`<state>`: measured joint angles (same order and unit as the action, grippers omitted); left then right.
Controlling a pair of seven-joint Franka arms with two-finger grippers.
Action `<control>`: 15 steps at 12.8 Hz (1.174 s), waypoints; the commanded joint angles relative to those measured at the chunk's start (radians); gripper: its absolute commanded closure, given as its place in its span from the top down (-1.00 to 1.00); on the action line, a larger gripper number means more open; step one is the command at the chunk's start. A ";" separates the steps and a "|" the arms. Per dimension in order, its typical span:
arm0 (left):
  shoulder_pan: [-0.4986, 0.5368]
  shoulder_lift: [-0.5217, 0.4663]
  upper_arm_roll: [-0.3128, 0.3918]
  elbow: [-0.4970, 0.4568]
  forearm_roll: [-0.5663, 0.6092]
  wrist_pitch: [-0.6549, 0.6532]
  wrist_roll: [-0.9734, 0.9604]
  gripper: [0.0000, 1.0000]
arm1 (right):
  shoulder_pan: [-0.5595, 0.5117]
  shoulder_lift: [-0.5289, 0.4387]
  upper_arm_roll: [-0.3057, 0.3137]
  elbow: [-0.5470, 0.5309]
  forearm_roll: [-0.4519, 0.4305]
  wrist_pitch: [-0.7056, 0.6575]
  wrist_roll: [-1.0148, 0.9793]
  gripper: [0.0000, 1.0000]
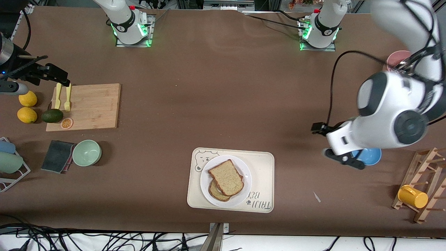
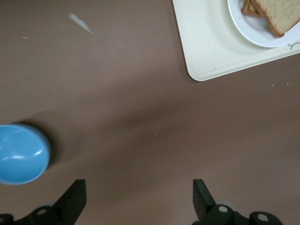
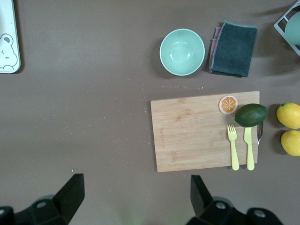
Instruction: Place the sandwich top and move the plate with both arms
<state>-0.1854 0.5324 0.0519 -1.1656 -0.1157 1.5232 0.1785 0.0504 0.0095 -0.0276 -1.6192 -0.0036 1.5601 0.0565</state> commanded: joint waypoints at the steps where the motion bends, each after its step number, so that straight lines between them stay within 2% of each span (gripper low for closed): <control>1: 0.024 -0.130 -0.020 -0.058 0.097 -0.068 -0.002 1.00 | -0.006 0.003 0.005 0.015 0.002 -0.011 -0.003 1.00; 3: 0.003 -0.211 -0.043 -0.095 0.157 -0.122 -0.022 1.00 | -0.006 0.003 0.005 0.015 0.002 -0.011 -0.004 1.00; 4: 0.003 -0.263 -0.046 -0.167 0.157 -0.123 -0.034 1.00 | -0.006 0.003 0.005 0.015 0.002 -0.011 -0.003 1.00; 5: 0.001 -0.326 -0.046 -0.262 0.157 -0.053 -0.039 1.00 | -0.006 0.003 0.005 0.015 0.002 -0.011 -0.003 1.00; 6: 0.018 -0.392 -0.075 -0.370 0.171 0.039 -0.039 1.00 | -0.006 0.003 0.005 0.015 0.002 -0.011 -0.001 1.00; 9: 0.055 -0.466 -0.075 -0.437 0.169 0.093 -0.039 1.00 | -0.006 0.003 0.005 0.015 0.002 -0.011 0.000 1.00; 10: 0.063 -0.489 -0.069 -0.471 0.172 0.154 -0.040 1.00 | -0.006 0.003 0.005 0.015 0.002 -0.011 0.000 1.00; 13: 0.098 -0.587 -0.069 -0.609 0.160 0.253 -0.110 1.00 | -0.004 0.003 0.005 0.013 0.004 -0.008 0.003 1.00; 15: 0.099 -0.585 -0.073 -0.605 0.162 0.235 -0.143 1.00 | -0.004 0.003 0.005 0.013 0.004 -0.006 0.003 1.00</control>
<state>-0.0910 -0.0109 -0.0034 -1.7167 0.0188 1.7365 0.0826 0.0505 0.0095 -0.0274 -1.6191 -0.0036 1.5602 0.0569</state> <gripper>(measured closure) 0.000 0.000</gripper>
